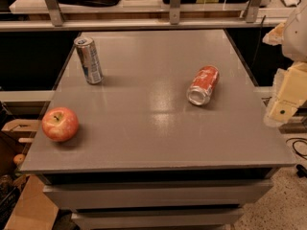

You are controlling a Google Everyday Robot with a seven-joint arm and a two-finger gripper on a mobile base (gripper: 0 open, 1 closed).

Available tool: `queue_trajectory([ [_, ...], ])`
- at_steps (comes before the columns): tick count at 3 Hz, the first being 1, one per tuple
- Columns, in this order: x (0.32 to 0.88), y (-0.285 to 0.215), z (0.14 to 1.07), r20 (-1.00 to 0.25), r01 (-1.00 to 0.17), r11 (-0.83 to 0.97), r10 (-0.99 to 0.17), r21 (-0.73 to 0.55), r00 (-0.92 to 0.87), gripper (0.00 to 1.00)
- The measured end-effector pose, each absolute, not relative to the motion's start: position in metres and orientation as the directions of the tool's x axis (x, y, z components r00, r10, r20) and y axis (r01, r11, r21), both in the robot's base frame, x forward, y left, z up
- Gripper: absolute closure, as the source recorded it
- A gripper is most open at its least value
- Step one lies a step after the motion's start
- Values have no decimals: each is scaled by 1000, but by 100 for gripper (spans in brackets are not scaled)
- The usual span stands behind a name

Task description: Move coke can near apple

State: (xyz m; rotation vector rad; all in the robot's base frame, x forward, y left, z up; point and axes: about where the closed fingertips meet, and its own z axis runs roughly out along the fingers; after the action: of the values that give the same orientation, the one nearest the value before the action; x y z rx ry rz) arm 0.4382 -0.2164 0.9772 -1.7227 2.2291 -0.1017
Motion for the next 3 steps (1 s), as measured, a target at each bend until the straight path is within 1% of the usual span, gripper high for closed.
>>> queue_trajectory([
  [1, 438, -216, 977, -208, -930, 270, -953, -249, -221, 0],
  [2, 446, -216, 975, -218, -914, 339, -931, -222, -293, 0],
  [3, 468, -211, 971, -243, -868, 469, -872, -162, -426, 0],
])
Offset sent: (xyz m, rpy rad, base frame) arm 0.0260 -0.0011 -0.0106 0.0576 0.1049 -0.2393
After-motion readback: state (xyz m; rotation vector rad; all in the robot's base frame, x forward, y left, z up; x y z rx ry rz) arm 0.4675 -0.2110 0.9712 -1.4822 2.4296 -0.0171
